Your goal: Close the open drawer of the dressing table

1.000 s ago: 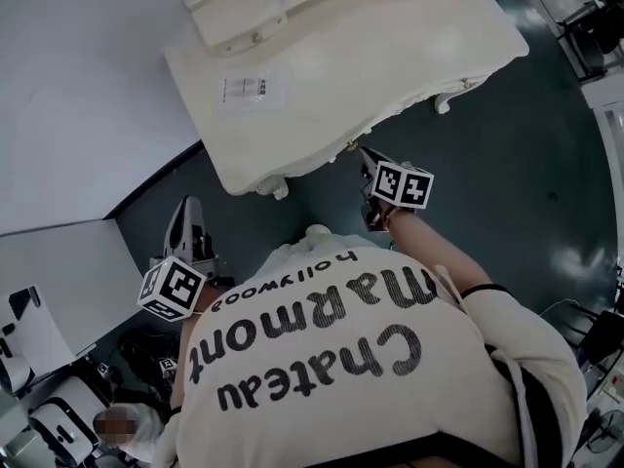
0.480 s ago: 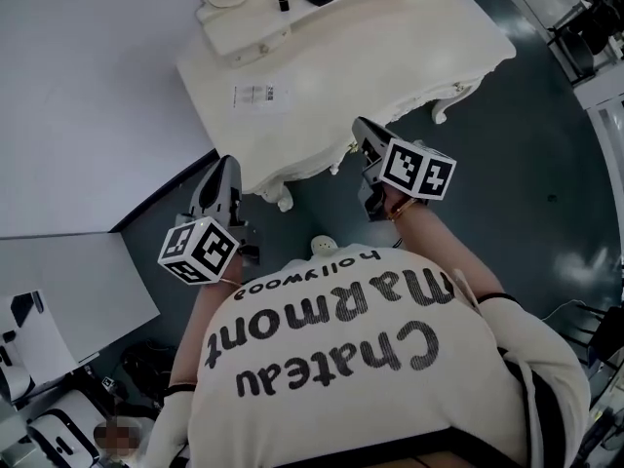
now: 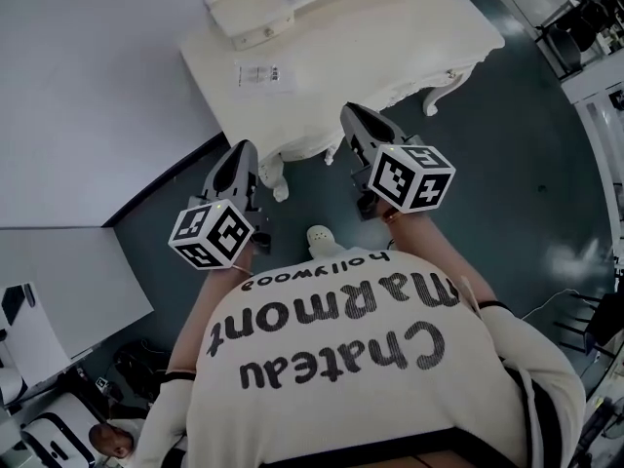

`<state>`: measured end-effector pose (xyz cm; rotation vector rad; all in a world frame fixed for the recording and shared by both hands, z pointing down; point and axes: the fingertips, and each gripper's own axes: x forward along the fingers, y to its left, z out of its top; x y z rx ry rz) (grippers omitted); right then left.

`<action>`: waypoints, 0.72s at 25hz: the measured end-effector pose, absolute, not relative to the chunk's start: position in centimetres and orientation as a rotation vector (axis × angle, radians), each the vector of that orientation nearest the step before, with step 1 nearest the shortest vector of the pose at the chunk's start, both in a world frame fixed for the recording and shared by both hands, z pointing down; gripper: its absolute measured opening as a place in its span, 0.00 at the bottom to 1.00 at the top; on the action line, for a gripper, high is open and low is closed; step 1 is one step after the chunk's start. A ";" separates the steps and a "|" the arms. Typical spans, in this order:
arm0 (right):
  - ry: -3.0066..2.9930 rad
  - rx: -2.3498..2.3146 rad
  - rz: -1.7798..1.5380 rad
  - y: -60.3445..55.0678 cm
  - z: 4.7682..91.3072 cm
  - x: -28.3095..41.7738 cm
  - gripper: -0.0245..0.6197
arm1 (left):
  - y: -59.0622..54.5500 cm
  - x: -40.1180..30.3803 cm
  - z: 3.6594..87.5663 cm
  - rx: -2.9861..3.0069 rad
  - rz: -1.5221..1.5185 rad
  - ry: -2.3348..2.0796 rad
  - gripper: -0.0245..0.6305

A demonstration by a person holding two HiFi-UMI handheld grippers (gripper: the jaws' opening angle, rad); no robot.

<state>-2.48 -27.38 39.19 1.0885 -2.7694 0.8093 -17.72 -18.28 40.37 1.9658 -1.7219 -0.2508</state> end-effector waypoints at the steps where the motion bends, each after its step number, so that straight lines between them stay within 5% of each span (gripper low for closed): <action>1: -2.768 1.088 0.808 -26.5 39.2 -2.5 0.10 | -17.7 -17.4 40.3 1.976 -0.248 -1.710 0.05; 18: -2.753 1.156 0.725 -16.1 37.6 -1.7 0.10 | -9.8 -14.6 37.7 2.104 -0.243 -1.607 0.05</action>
